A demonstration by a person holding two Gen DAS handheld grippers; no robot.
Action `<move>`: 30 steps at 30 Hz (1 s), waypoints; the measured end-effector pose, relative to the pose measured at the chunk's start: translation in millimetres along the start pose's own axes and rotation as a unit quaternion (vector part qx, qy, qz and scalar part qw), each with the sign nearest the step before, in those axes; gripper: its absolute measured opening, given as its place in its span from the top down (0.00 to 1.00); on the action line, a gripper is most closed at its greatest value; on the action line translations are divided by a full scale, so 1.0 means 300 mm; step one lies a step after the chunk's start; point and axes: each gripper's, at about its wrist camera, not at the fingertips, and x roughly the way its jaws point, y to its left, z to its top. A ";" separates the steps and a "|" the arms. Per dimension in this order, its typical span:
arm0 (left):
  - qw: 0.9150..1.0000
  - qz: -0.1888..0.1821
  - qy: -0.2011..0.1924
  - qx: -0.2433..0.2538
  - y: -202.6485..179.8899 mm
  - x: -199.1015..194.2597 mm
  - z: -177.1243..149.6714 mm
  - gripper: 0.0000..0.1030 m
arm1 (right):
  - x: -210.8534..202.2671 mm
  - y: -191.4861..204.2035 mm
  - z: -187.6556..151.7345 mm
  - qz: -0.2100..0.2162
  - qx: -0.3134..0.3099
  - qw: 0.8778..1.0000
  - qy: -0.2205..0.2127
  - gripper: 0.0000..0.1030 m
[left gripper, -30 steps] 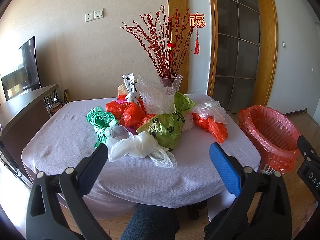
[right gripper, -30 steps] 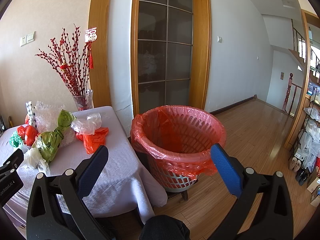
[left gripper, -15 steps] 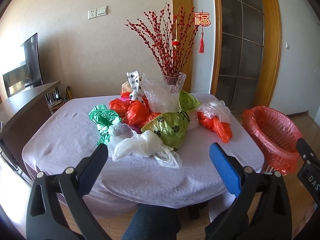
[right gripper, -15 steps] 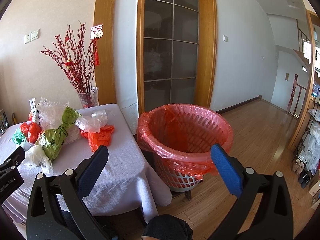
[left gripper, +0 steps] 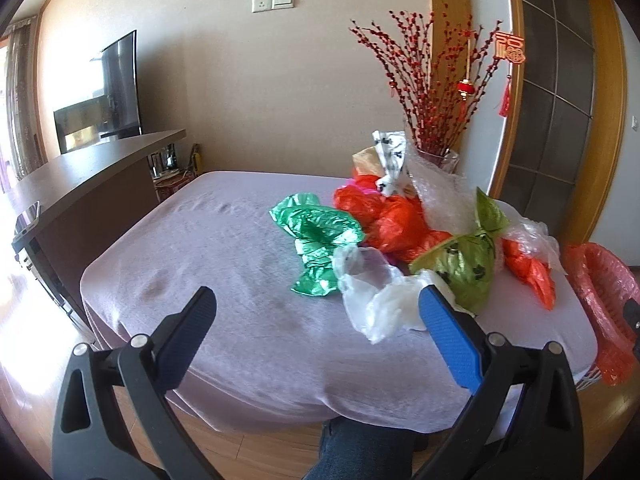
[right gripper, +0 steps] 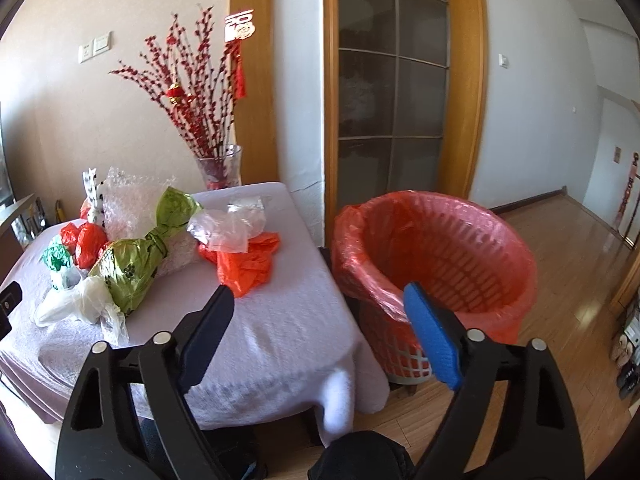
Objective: Collect trash
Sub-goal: 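Reach the right tool to the clear plastic bag and close on it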
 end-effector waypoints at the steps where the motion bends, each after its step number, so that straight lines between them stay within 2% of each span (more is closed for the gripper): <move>1: 1.000 0.002 0.001 -0.004 0.014 0.007 0.002 0.04 | 0.018 0.012 0.013 0.007 -0.003 1.000 0.000 0.25; 3: 1.000 0.004 0.003 -0.009 0.034 0.019 0.004 0.04 | 0.056 0.032 0.045 0.025 -0.003 1.000 0.001 0.31; 5: 1.000 0.003 0.005 -0.007 0.037 0.027 0.004 0.04 | 0.093 0.048 0.073 0.043 0.000 0.999 0.007 0.41; 9: 1.000 -0.005 0.003 0.008 0.006 0.049 0.009 0.04 | 0.199 0.096 0.147 0.083 0.006 0.996 0.023 0.55; 13: 1.000 -0.017 0.001 0.022 -0.031 0.075 0.013 0.04 | 0.284 0.151 0.188 0.102 -0.004 0.994 0.037 0.56; 16: 0.999 -0.026 0.005 0.029 -0.053 0.097 0.016 0.05 | 0.365 0.180 0.200 0.107 -0.007 0.992 0.065 0.63; 22: 0.999 -0.037 0.013 0.038 -0.077 0.128 0.014 0.05 | 0.481 0.181 0.211 0.107 0.011 0.989 0.100 0.63; 25: 0.998 -0.042 0.017 0.038 -0.081 0.139 0.012 0.05 | 0.518 0.200 0.202 0.113 -0.004 0.987 0.116 0.64; 27: 0.998 -0.044 0.018 0.040 -0.088 0.144 0.014 0.05 | 0.542 0.212 0.192 0.111 -0.015 0.985 0.129 0.71; 30: 0.998 -0.048 0.015 0.043 -0.099 0.145 0.021 0.05 | 0.562 0.212 0.176 0.110 -0.019 0.984 0.141 0.90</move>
